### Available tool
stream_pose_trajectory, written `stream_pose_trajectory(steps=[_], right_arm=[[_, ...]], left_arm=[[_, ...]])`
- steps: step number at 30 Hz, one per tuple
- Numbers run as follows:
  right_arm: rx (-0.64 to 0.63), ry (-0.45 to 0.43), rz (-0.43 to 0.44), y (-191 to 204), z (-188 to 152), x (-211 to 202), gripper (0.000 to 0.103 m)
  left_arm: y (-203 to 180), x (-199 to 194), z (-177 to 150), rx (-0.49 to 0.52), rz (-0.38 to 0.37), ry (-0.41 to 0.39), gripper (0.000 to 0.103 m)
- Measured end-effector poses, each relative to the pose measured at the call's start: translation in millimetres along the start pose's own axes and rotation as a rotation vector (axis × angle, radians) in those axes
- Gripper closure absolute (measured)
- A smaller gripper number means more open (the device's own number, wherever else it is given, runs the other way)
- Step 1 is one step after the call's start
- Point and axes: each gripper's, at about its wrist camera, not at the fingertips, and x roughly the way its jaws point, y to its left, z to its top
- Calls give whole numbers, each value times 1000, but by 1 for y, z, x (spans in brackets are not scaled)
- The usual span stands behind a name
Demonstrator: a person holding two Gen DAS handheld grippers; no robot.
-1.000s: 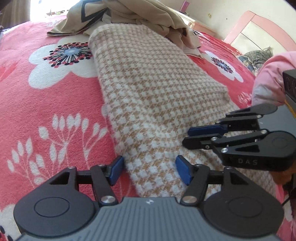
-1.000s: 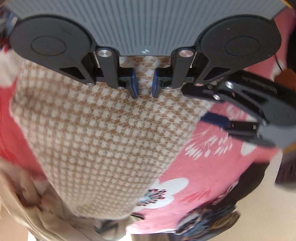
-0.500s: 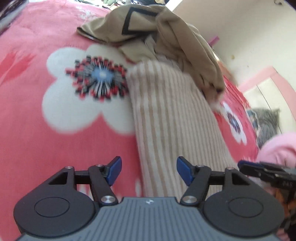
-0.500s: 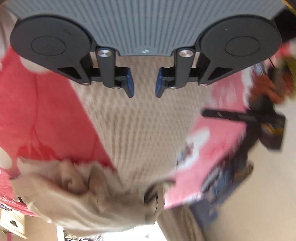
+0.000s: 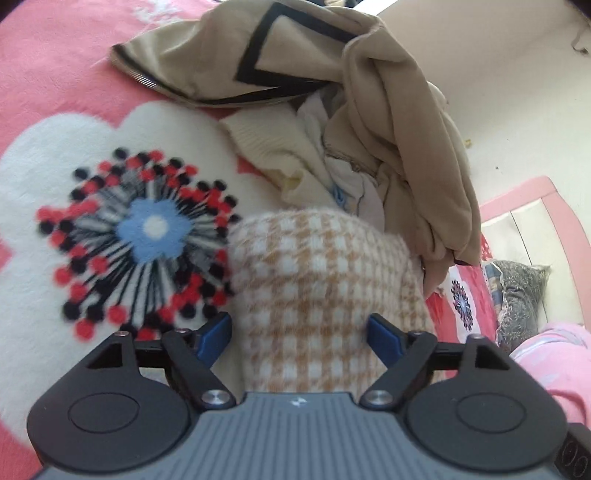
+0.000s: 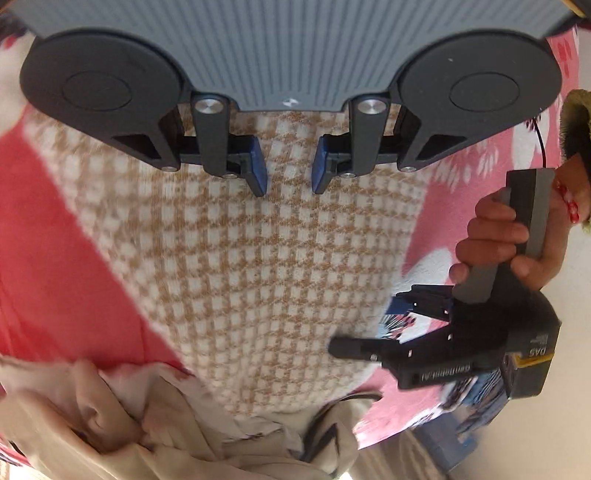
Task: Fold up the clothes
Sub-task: 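Grasp the cardigan strip end with the left gripper and lift it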
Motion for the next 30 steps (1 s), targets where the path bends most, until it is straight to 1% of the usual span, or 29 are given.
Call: stream_pose_trajectory(steps=[1, 3, 6, 8, 9, 10, 11, 13, 15, 18, 21, 23, 25, 26, 28, 29, 30], right_arm=[[21, -4, 2, -1, -1, 0, 77], [63, -11, 8, -4, -2, -1, 77], [69, -13, -4, -4, -5, 0, 77], [52, -7, -29, 2, -4, 3, 77], [44, -3, -40, 4, -3, 4, 77], [40, -1, -48, 6, -3, 4, 77], [38, 1, -56, 9, -3, 4, 77], [56, -2, -56, 8, -3, 2, 78], [90, -9, -52, 6, -4, -1, 78], [153, -41, -41, 4, -7, -15, 78], [141, -89, -46, 18, -16, -56, 77], [103, -75, -23, 35, -33, -84, 77], [66, -27, 3, 53, -57, -100, 77], [47, -1, 13, 62, -70, -104, 77], [31, 28, 17, 75, -89, -94, 78], [48, 29, 5, 77, -95, -84, 78], [79, 11, 4, 78, -99, -72, 79]], left_arm=[[-2, 3, 1, 8, 1, -1, 21], [-4, 9, 2, -6, 3, -4, 21], [-12, 14, 0, -10, 45, -18, 23], [-20, 12, -2, 8, 82, -37, 31], [-24, 10, -4, 18, 96, -48, 33], [-27, 7, -5, 25, 102, -57, 38], [-30, 4, -6, 29, 105, -66, 43], [-35, -5, -7, 30, 94, -85, 47], [-45, -18, -10, 56, 83, -107, 48], [-65, -44, -14, 124, 48, -145, 50], [-87, -73, -19, 218, -8, -168, 50], [-103, -89, -26, 300, -36, -176, 50], [-117, -103, -36, 369, -57, -180, 50], [-124, -111, -42, 400, -71, -181, 51], [-138, -126, -55, 461, -89, -184, 51], [-144, -133, -62, 491, -94, -186, 51], [-150, -140, -69, 517, -96, -187, 51]])
